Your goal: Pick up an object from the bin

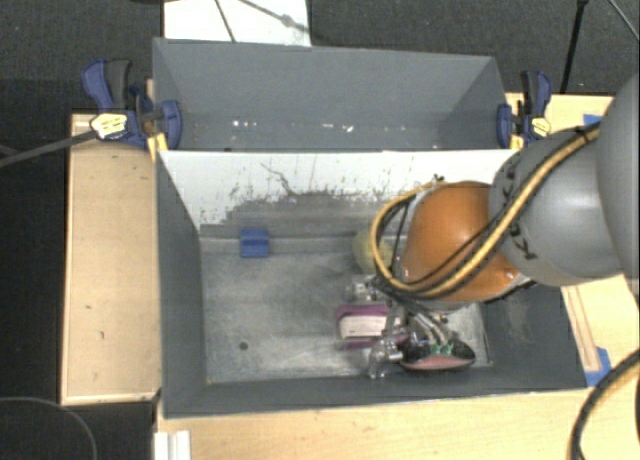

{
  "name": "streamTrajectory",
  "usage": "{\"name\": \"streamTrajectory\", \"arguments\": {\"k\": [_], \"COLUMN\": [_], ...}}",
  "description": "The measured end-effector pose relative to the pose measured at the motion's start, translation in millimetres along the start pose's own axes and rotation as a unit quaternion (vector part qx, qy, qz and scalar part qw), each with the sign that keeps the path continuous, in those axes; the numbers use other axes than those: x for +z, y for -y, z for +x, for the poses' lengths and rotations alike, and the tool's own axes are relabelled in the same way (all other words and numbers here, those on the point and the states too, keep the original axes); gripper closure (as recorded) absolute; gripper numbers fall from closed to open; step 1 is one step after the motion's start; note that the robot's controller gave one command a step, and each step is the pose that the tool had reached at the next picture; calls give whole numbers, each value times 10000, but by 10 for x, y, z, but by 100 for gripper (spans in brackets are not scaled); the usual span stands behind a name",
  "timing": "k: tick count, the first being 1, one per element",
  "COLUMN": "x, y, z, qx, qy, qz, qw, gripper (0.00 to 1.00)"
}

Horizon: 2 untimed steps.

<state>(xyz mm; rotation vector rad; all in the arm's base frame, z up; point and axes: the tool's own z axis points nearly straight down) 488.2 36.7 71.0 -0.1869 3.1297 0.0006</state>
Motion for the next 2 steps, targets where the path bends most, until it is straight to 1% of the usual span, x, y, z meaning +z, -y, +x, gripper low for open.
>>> {"name": "streamTrajectory", "arguments": {"k": [1,2], "x": [-6,-1467], "y": [-11,-272], "z": [10,-121], "qx": [13,-1556], "qy": [-23,5], "qz": [-6,-2], "qw": [10000,9878], "gripper": [100,100]}}
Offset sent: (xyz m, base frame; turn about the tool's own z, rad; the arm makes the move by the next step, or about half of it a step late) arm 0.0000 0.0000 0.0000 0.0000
